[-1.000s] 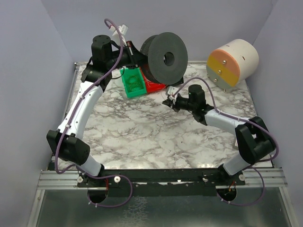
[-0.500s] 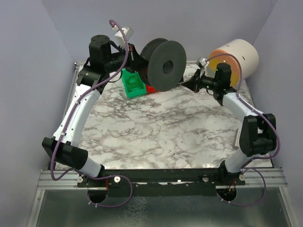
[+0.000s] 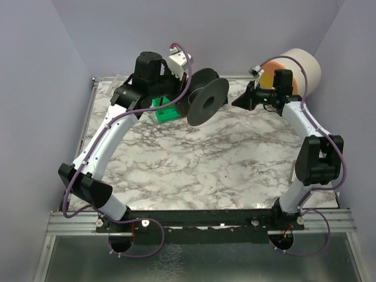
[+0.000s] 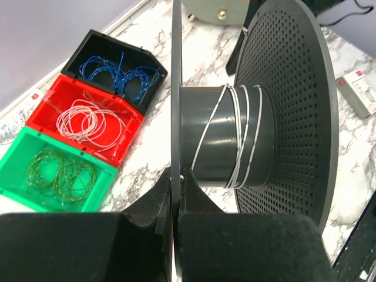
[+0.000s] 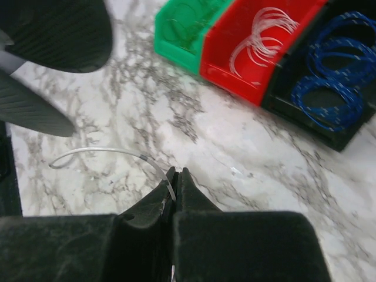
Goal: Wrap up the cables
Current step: Wrap the cable around the cable reel.
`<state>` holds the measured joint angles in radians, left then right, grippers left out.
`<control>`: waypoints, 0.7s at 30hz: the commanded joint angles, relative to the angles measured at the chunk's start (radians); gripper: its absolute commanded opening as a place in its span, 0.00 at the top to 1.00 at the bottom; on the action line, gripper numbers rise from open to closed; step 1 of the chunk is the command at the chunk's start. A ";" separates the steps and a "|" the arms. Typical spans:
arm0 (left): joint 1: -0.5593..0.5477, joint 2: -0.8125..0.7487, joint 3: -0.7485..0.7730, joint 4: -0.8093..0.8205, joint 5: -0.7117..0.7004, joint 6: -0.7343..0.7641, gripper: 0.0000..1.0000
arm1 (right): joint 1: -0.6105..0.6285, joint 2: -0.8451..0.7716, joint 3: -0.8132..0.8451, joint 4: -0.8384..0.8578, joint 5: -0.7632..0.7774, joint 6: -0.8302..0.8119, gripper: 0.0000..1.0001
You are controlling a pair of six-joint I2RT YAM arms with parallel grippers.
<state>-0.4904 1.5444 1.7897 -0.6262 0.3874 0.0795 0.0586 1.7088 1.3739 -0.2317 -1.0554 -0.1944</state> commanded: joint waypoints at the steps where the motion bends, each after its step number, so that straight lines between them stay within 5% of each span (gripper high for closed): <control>1: 0.001 -0.004 0.062 -0.003 0.042 0.065 1.00 | -0.080 0.101 0.082 -0.161 0.161 0.001 0.99; 7: -0.064 0.006 0.052 -0.069 0.018 0.150 1.00 | -0.106 0.125 0.160 -0.259 0.177 0.004 0.99; 21: -0.245 0.071 0.006 0.035 -0.619 0.202 1.00 | -0.106 0.073 0.381 -0.674 -0.098 -0.187 1.00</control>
<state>-0.6876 1.5986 1.7966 -0.6979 0.0265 0.2527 -0.0494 1.7958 1.6882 -0.7124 -1.0477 -0.2970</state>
